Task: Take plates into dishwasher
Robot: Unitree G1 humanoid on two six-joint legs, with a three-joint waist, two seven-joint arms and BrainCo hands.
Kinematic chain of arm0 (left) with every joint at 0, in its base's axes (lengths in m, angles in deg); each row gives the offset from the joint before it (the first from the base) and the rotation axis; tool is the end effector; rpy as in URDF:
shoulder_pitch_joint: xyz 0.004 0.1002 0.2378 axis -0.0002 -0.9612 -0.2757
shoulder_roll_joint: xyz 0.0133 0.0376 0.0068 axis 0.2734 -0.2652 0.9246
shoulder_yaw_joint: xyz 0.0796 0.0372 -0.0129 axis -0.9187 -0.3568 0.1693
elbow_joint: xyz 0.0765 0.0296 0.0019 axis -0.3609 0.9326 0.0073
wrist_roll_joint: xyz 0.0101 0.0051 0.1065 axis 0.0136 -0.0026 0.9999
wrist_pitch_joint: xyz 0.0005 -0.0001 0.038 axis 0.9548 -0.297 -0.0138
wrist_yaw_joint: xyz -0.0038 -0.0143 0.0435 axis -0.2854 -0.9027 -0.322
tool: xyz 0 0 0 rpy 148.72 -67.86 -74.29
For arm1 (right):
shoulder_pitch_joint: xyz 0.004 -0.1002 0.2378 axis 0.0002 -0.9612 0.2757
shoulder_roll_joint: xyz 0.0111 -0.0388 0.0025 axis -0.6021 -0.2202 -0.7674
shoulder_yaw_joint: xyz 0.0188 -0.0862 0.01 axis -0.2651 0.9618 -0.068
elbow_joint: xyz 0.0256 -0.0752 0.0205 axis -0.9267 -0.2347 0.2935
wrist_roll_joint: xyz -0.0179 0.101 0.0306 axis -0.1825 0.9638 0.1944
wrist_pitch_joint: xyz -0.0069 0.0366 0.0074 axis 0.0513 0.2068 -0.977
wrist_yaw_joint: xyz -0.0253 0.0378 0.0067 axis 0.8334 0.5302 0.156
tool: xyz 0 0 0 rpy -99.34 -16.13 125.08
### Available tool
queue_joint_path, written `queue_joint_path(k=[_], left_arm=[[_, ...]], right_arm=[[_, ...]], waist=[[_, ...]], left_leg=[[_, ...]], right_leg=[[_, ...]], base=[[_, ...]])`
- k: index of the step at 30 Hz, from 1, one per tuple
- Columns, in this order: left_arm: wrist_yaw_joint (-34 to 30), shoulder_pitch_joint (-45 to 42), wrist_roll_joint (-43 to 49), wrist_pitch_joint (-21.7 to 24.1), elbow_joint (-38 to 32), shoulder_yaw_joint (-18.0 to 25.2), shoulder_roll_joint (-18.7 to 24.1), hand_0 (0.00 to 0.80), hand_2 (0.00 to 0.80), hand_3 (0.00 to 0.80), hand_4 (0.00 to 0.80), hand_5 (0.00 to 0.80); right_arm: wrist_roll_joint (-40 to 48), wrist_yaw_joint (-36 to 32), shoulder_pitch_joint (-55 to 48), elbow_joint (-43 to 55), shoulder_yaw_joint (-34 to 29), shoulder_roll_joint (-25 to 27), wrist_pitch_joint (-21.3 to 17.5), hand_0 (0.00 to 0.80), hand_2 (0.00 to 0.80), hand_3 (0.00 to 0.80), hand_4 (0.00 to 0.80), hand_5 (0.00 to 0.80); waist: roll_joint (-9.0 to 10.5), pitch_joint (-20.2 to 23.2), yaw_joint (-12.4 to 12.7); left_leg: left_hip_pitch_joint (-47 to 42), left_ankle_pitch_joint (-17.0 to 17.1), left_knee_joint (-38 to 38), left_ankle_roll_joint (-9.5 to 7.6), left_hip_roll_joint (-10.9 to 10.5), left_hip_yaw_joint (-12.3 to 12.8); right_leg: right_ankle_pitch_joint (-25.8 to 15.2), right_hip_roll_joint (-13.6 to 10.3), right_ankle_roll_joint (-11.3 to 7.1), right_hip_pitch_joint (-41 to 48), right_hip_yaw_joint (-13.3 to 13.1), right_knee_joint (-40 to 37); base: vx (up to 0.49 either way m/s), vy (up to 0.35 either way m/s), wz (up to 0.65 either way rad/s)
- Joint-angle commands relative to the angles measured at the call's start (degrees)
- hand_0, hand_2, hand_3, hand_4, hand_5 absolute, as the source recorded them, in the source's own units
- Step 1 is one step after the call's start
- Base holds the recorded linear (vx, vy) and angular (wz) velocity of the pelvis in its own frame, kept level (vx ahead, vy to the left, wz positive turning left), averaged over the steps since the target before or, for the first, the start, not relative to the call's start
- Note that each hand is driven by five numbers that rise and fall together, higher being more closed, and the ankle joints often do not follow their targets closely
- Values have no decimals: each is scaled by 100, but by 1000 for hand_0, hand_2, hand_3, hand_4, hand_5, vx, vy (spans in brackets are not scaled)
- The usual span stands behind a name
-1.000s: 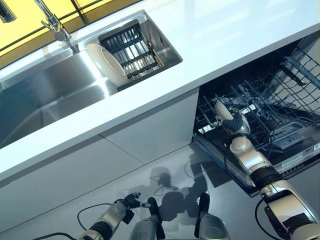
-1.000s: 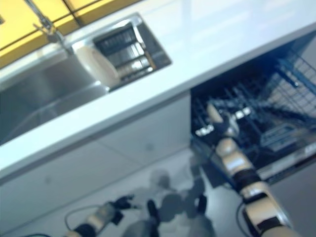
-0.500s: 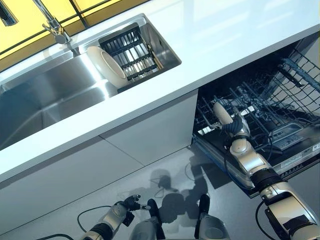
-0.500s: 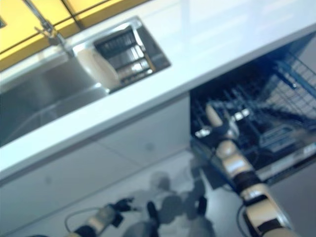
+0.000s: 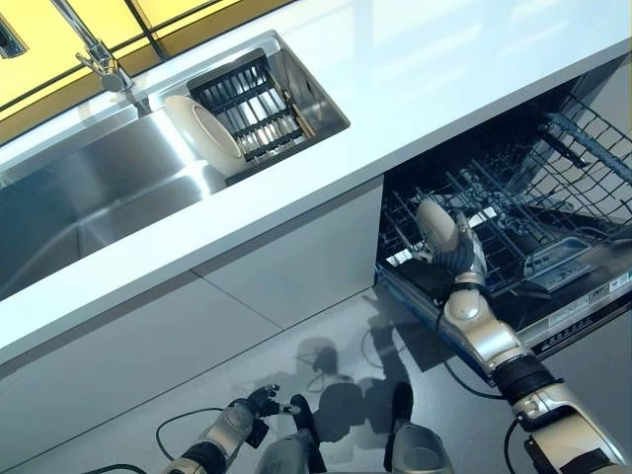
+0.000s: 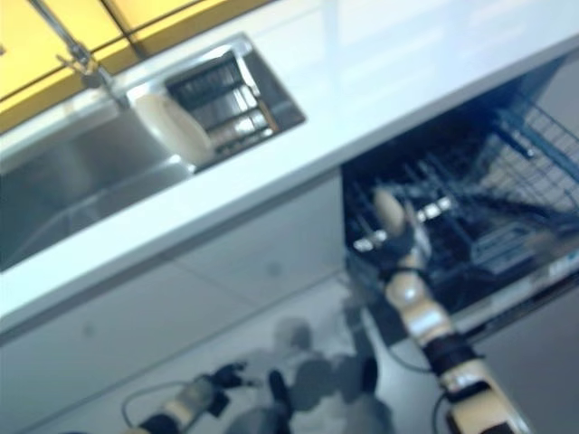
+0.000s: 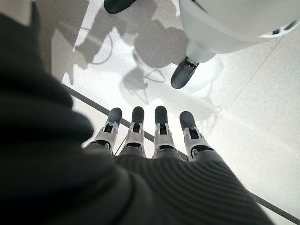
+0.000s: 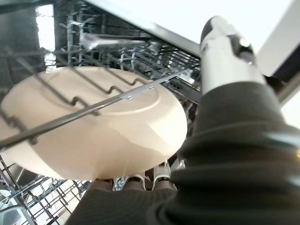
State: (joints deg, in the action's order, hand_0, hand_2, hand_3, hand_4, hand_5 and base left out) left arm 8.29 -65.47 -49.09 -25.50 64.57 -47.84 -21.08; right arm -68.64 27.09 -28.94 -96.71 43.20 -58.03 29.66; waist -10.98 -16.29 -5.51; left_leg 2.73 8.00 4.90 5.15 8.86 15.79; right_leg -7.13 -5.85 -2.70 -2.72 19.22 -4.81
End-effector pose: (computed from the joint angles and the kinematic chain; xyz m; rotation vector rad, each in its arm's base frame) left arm 0.1536 0.1629 -0.0832 0.5116 0.9670 -0.3860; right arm 0.2759 -0.1867 0.0740 -0.6732 -0.0452 -0.3829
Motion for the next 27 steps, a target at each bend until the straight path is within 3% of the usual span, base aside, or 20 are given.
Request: queue_joint_path(k=[1, 16, 27], left_arm=[[40, 252, -59, 111, 262, 62, 161, 0, 0, 0, 0, 0], [-9, 30, 110, 248, 387, 238, 221, 0, 0, 0, 0, 0], [-16, -194, 225, 253, 402, 419, 284, 0, 0, 0, 0, 0]], right_arm=[[-232, 288, 453, 503, -208, -234, -460, 0, 0, 0, 0, 0], [-258, 574, 315, 754, -840, 136, -613, 0, 0, 0, 0, 0], [-204, 876, -85, 1405, -1460, 339, -802, 0, 0, 0, 0, 0]], waist=[[577, -197, 120], [681, -93, 175], [872, 92, 158]], left_leg=[[-272, -52, 10, 246, 57, 359], [-303, -65, -1, 236, 73, 310], [-435, -140, 2, 217, 105, 373]], right_leg=[[546, -272, -130, 1, -210, 498], [538, -236, -129, 144, -203, 416], [512, -181, -176, 374, -207, 262]], base=[[0, 0, 0], [0, 0, 0], [5, 1, 2]])
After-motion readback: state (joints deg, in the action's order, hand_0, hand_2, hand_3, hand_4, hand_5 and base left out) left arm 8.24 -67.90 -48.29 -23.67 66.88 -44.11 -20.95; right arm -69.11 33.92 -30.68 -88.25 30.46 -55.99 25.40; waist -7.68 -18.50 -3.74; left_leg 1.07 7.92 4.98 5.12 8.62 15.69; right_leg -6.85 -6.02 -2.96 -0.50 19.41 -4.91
